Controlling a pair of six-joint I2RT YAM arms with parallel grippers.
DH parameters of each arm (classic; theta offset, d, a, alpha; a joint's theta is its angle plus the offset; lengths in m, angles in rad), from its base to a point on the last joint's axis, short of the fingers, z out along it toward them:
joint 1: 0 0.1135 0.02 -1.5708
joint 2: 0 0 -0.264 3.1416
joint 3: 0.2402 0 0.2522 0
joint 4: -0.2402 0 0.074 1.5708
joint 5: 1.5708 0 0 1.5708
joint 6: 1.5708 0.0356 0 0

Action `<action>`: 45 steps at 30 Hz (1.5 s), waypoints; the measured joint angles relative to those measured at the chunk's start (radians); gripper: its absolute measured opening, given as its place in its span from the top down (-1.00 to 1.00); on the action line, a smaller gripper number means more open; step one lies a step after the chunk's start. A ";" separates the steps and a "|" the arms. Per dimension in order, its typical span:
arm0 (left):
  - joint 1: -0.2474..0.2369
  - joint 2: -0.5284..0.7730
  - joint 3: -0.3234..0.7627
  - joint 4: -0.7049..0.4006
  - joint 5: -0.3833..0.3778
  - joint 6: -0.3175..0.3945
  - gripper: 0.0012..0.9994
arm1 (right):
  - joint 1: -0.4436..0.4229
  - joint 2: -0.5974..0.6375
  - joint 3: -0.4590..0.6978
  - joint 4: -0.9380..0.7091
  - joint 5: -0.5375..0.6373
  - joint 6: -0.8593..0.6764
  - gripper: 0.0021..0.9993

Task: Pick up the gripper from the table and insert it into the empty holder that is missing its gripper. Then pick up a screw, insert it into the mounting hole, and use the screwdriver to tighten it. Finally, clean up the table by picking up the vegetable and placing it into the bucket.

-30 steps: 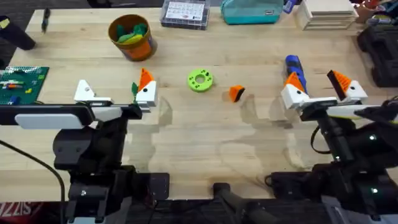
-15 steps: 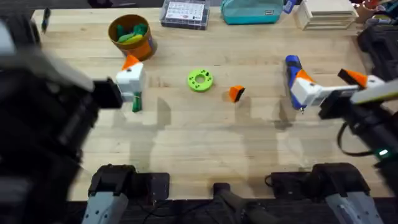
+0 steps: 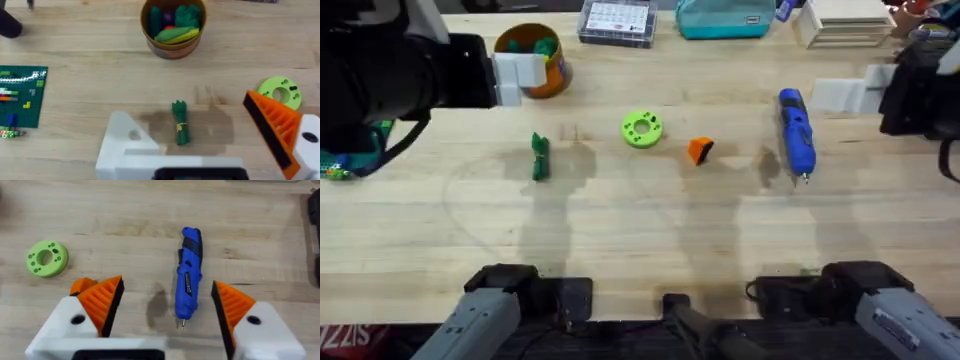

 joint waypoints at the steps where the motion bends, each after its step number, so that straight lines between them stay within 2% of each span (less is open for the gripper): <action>1: 0.000 0.008 0.001 -0.006 0.000 0.000 -0.98 | 0.000 0.008 0.005 0.000 0.000 0.000 -0.99; 7: 0.008 0.076 0.002 -0.138 -0.001 -0.008 -0.99 | 0.000 0.017 0.007 -0.007 0.000 0.000 -0.99; 9: 0.016 0.123 -0.011 -0.146 -0.001 -0.021 -0.99 | 0.000 0.017 0.007 -0.007 0.000 0.000 -0.99; 16: 0.026 0.337 -0.197 0.027 0.032 -0.067 -0.99 | 0.000 0.017 0.007 -0.007 0.000 0.000 -0.99; 19: 0.026 0.429 -0.245 0.073 0.043 -0.092 -0.99 | 0.000 0.017 0.007 -0.007 0.000 0.000 -0.99; 24: 0.026 0.557 -0.260 0.155 0.054 -0.106 -0.99 | 0.000 0.017 0.007 -0.007 0.000 0.000 -0.99; 29: 0.027 0.576 -0.257 0.170 0.074 -0.107 -0.98 | 0.000 0.017 0.007 -0.007 0.000 0.000 -0.99; 30: 0.028 0.579 -0.256 0.170 0.079 -0.108 -0.91 | 0.000 0.017 0.007 -0.007 0.000 0.000 -0.99; 32: 0.028 0.585 -0.253 0.176 0.102 -0.114 -0.38 | 0.000 0.017 0.007 -0.007 0.000 0.000 -0.99; 33: 0.021 0.593 -0.244 0.186 0.125 -0.117 0.57 | 0.000 0.017 0.007 -0.008 0.000 0.000 -0.99; 34: 0.021 0.595 -0.241 0.189 0.129 -0.117 0.88 | 0.000 0.017 0.007 -0.007 0.000 0.000 -0.99; 35: 0.021 0.595 -0.240 0.189 0.129 -0.118 0.97 | 0.000 0.017 0.008 -0.007 0.000 0.000 -0.99; 41: 0.021 0.595 -0.240 0.189 0.128 -0.118 0.96 | 0.000 0.017 0.008 -0.007 0.000 0.000 -0.99; 42: 0.021 0.595 -0.240 0.188 0.127 -0.115 0.89 | 0.000 0.017 0.008 -0.007 0.000 0.000 -0.99; 45: 0.030 0.597 -0.240 0.180 0.090 -0.118 -0.02 | 0.000 0.017 0.008 -0.007 0.000 0.000 -0.99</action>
